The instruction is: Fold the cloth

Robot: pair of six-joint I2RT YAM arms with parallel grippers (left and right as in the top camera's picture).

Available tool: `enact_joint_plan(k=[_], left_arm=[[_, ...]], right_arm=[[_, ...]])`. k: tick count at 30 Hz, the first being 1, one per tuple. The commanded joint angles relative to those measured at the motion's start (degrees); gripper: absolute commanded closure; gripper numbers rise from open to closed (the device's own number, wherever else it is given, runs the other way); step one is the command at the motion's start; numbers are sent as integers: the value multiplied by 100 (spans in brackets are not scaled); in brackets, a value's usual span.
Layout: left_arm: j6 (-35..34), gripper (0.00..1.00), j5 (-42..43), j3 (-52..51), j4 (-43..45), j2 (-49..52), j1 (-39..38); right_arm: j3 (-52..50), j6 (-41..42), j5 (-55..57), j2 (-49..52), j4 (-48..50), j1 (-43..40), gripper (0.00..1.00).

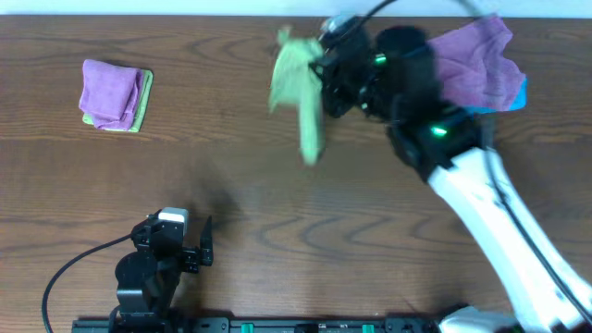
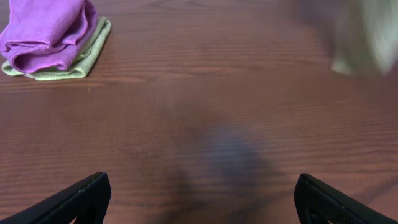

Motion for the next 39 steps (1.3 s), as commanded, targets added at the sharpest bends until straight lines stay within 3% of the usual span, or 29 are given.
enact_joint_plan(k=[1,8,14,22,26,28,39], left_arm=[[-15,5,-17,-87,7,-33,24],[-15,5,-15,-87,7,-33,24],[-15,5,-15,-87,7,-33,24],[-15,5,-15,-87,7,-33,24],[-15,5,-15,-87,7,-33,24],[-15,5,-15,-87,7,-33,24],[-15,5,-15,-87,7,-33,24]], right_arm=[[269,79,-101,-310,-184,33,1],[271,76,-72,-476,-1329,31,1],[188,-162,61,249,-2304,31,1],[173,-74,542,1886,-2197,31,5],[173,37,503,2533,-2302,160,19],[173,35,588,2861,-2542,387,22],[173,942,2658,3058,-3005,1462,24]])
